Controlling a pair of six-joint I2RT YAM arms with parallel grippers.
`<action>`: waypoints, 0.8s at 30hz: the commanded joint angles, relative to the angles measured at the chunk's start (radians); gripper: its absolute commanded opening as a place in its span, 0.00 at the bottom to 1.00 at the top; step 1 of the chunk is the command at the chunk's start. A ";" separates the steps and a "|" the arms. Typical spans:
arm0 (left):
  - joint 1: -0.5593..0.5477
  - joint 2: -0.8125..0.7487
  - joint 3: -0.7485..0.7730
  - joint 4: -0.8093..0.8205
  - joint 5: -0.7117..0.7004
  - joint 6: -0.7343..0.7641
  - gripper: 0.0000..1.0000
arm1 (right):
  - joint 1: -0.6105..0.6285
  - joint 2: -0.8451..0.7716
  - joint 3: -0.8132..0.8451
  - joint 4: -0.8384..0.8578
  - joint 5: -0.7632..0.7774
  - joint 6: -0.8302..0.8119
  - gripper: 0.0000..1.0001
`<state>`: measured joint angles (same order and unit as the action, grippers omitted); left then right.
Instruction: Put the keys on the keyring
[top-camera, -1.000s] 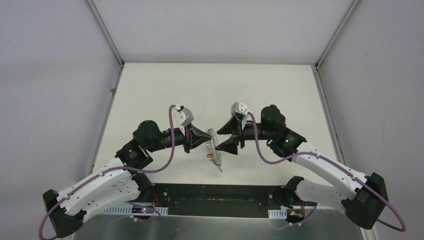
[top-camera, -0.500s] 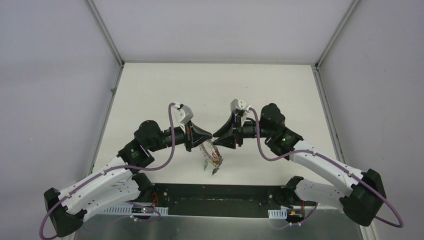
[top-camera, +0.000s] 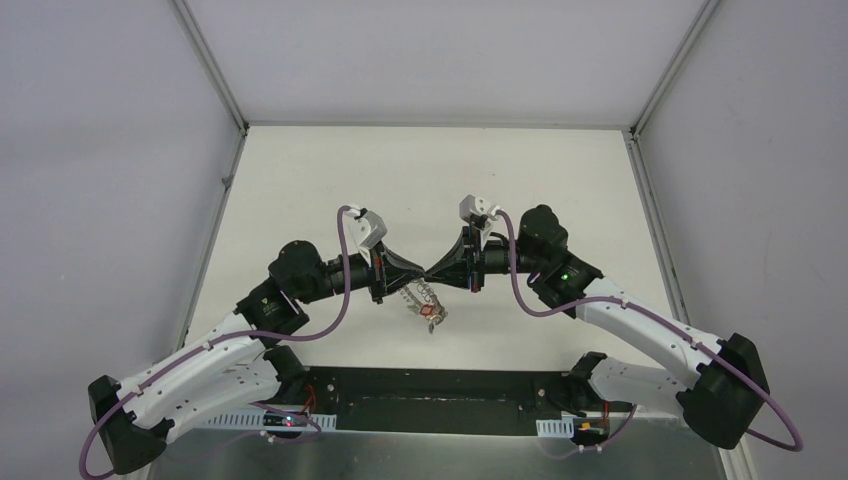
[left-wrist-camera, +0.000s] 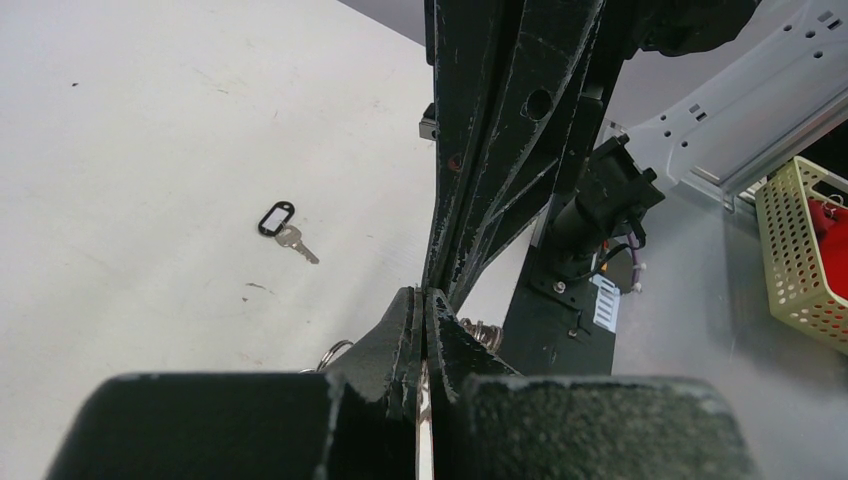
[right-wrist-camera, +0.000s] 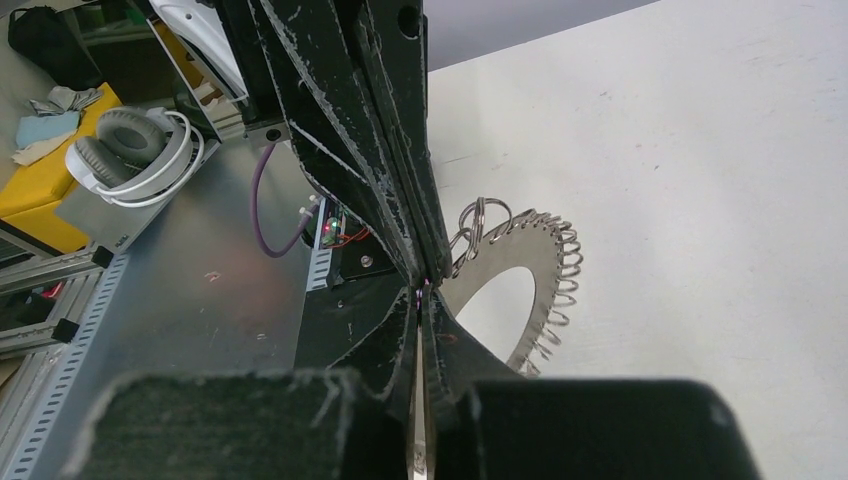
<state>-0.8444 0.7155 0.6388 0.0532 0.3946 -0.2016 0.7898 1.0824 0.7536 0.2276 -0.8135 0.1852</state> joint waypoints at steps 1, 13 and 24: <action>-0.004 -0.013 0.012 0.099 0.002 -0.016 0.00 | 0.007 -0.012 0.018 0.066 0.000 -0.006 0.00; -0.004 -0.101 0.013 -0.034 -0.117 -0.008 0.47 | 0.006 -0.055 0.011 0.057 -0.007 -0.054 0.00; -0.004 -0.122 0.044 -0.148 0.057 0.203 0.49 | 0.006 -0.062 0.021 0.046 -0.070 -0.089 0.00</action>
<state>-0.8448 0.5846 0.6407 -0.0639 0.3454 -0.1238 0.7918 1.0611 0.7528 0.2161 -0.8276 0.1326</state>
